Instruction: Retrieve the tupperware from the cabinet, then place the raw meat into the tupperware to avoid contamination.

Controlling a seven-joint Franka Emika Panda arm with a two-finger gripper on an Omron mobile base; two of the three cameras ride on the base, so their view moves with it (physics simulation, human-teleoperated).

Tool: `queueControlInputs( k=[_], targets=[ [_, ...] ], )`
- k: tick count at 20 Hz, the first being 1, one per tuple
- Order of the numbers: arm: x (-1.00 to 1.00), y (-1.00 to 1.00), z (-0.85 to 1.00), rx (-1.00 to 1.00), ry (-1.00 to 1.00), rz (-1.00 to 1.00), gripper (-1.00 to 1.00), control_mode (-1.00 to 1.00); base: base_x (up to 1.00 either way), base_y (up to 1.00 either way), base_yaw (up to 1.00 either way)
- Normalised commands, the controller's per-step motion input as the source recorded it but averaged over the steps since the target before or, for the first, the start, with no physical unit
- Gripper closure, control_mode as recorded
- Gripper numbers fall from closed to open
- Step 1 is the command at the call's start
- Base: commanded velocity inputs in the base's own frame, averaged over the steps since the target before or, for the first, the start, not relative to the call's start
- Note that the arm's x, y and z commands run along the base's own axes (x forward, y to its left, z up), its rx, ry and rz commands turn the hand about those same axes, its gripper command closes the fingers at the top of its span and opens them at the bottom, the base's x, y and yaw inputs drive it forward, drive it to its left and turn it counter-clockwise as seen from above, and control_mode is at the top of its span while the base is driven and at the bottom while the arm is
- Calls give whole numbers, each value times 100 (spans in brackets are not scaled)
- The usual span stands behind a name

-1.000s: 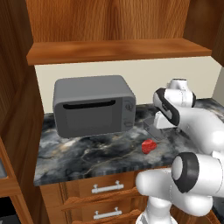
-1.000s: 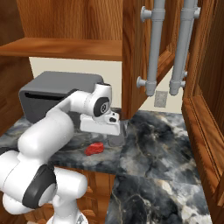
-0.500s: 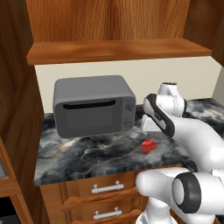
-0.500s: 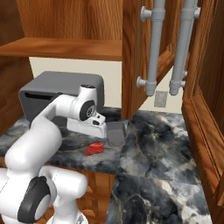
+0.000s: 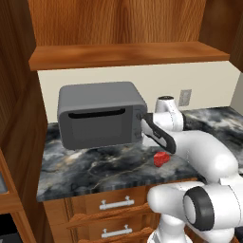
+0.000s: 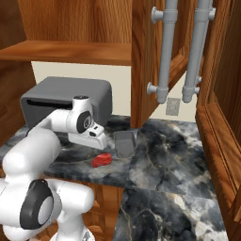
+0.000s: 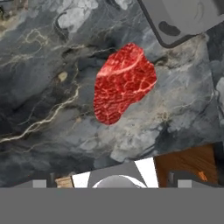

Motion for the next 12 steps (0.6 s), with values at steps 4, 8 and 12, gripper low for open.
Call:
queueControlInputs(
  k=[4,8,12],
  targets=[
    [38,6,-32,-8,3,-8,-100,-100,0,0,0],
    [36,0,-32,-7,4,-7,-100,-100,0,0,0],
    [33,0,-34,-2,3,-7,-100,-100,0,0,0]
  ],
)
